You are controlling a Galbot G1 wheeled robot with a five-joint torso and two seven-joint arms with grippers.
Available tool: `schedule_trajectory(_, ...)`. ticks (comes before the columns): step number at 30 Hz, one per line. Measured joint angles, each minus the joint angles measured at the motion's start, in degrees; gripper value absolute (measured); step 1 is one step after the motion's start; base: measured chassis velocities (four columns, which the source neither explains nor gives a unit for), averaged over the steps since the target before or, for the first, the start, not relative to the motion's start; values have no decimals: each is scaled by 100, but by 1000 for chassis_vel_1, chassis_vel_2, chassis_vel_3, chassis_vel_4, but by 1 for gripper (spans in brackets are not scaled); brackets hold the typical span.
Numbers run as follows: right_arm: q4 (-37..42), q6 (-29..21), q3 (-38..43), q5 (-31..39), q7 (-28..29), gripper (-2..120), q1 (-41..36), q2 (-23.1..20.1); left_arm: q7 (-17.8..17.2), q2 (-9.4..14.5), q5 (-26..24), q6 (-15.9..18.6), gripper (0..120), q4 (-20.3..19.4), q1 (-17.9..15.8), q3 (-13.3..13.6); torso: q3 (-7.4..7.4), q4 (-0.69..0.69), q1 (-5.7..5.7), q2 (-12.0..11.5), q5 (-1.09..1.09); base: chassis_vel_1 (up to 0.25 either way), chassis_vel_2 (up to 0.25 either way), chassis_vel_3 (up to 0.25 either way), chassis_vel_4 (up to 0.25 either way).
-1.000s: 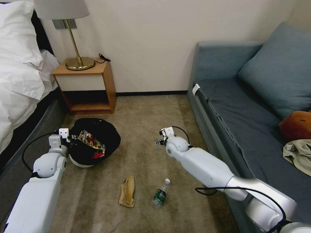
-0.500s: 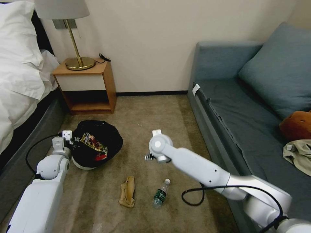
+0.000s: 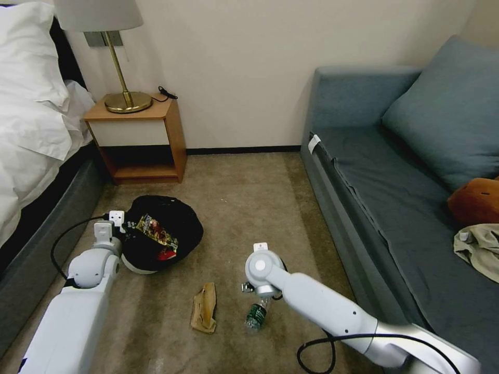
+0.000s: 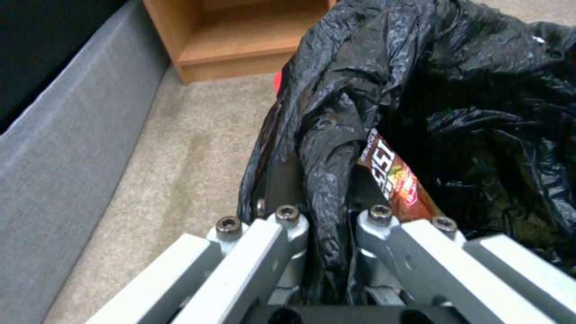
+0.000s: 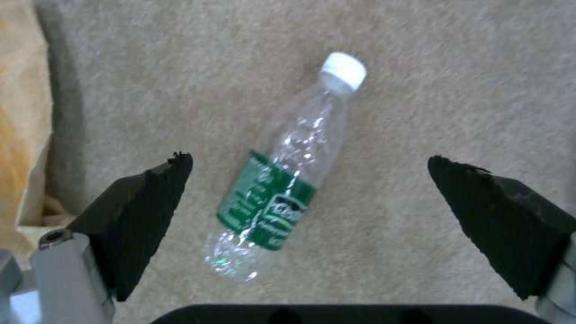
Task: Pick up the trash bin, then pick up the garbage on the floor and place it into the trash bin.
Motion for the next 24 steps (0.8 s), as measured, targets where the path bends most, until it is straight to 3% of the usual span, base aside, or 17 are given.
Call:
schedule_trajectory(14, -601, -39, -84, -679, -1086, 100, -163, 60, -16, -89, 101, -83, 4, 111, 37, 22, -1, 1, 0, 1, 2, 0, 0, 0, 0)
schedule_trajectory(24, -862, -120, -272, -837, -1352, 100, -164, 114, -1, -101, 111, -131, 4, 206, -6, 28, 0, 1, 0, 0, 1, 0, 0, 0, 0)
